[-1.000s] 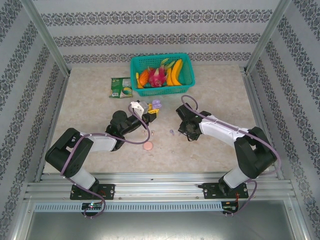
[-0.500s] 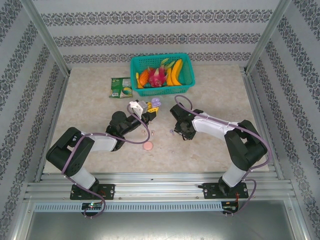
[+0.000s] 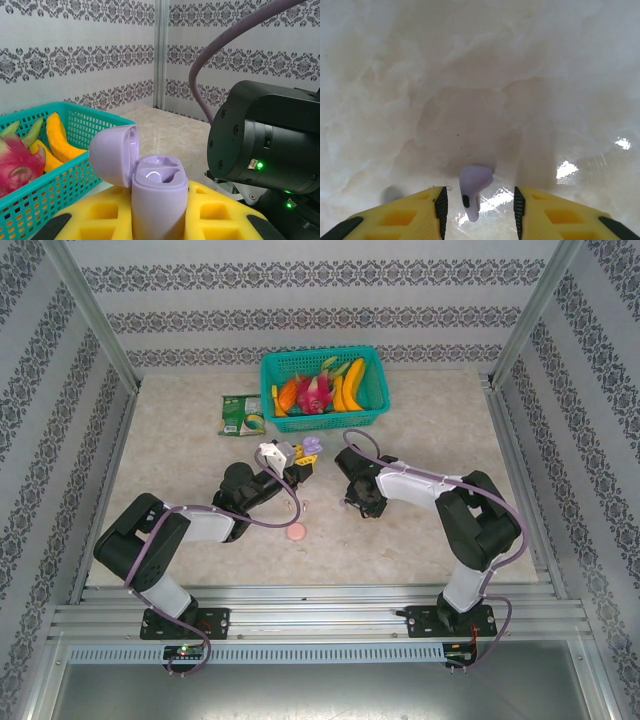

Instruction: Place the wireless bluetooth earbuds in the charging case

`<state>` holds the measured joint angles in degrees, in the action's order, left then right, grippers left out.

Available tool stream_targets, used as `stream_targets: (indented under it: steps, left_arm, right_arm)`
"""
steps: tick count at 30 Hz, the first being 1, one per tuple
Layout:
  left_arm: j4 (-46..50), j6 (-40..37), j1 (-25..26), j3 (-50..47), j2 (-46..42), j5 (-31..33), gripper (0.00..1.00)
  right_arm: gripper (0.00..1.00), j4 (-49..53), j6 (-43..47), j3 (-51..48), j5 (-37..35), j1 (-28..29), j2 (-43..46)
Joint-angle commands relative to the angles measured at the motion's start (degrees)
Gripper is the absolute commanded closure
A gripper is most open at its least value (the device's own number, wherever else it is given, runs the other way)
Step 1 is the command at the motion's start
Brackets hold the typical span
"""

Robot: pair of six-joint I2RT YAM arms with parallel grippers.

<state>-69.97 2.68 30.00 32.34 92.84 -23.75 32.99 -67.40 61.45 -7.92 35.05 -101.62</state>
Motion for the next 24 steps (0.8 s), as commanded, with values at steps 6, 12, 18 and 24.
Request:
stream_targets:
  steps: [6,12,18,24]
  left_arm:
    - [-4.45,1.98,0.33,-0.04,0.55,-0.52,1.00]
    - [-4.39,2.33,0.32,0.09,0.51,-0.59,1.00]
    - [-4.12,2.62,0.37,0.35,0.67,-0.67,1.00]
    - [-4.03,3.12,0.33,0.80,1.03,-0.76,1.00]
  right_arm:
    - [0.65,1.02,0.89,1.06,-0.79,-0.05,-2.17]
    - [0.73,0.93,4.22,0.73,-0.55,-0.72,-2.25]
    - [0.76,0.38,14.05,1.85,1.37,-1.57,-2.78]
    - [0.76,3.02,24.35,4.95,2.75,-1.83,-4.62]
